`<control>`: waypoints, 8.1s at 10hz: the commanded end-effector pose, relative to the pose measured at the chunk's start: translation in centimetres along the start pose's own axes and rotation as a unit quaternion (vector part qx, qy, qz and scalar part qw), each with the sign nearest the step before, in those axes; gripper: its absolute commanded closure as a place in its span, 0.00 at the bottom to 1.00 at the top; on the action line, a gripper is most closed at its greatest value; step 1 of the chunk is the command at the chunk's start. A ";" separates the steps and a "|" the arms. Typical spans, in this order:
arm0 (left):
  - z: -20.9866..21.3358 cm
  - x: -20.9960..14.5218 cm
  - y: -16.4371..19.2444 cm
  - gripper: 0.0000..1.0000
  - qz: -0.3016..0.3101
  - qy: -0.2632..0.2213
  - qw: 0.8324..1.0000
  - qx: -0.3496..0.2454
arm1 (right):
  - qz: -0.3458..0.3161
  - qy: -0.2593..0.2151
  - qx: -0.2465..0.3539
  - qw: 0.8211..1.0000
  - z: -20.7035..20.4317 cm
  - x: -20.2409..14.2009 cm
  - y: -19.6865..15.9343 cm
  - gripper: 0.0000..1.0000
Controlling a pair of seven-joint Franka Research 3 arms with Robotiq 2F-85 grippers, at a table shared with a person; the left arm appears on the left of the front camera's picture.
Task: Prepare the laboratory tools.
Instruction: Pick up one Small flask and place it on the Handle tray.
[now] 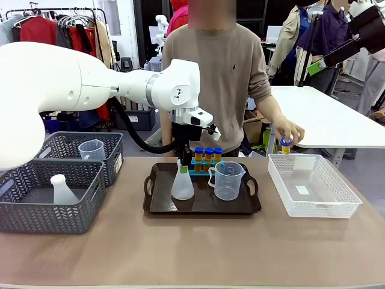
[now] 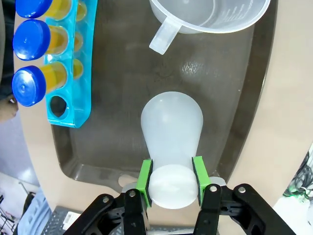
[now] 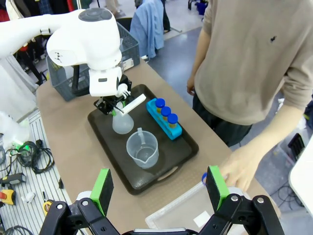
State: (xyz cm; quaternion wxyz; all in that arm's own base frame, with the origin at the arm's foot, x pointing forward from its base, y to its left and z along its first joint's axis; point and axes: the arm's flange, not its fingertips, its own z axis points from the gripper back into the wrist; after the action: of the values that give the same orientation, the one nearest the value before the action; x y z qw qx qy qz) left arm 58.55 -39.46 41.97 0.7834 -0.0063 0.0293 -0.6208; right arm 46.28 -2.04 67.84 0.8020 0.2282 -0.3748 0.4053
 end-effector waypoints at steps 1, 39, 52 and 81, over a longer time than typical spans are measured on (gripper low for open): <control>0.3 -0.1 0.4 0.46 -0.006 -0.005 1.000 -0.003 | 0.001 -0.005 0.003 1.000 0.0 0.1 0.1 0.00; 26.3 -22.3 -1.7 0.00 -0.008 -0.322 0.944 0.075 | 0.001 -0.005 0.003 1.000 0.0 0.1 0.1 0.00; 27.3 -28.6 -1.0 0.00 0.029 -0.414 0.907 0.076 | 0.001 -0.005 0.003 1.000 0.0 0.1 0.1 0.00; 28.8 -29.2 -0.1 0.00 0.047 -0.420 0.903 0.081 | 0.001 -0.005 0.003 1.000 0.0 0.1 0.1 0.00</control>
State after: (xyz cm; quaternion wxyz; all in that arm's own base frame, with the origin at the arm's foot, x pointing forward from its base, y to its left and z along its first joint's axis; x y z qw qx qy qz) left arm 53.44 -12.00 71.82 0.7486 -0.2026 -0.3518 -0.5242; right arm 46.29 -2.08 67.82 0.8022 0.2281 -0.3748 0.4049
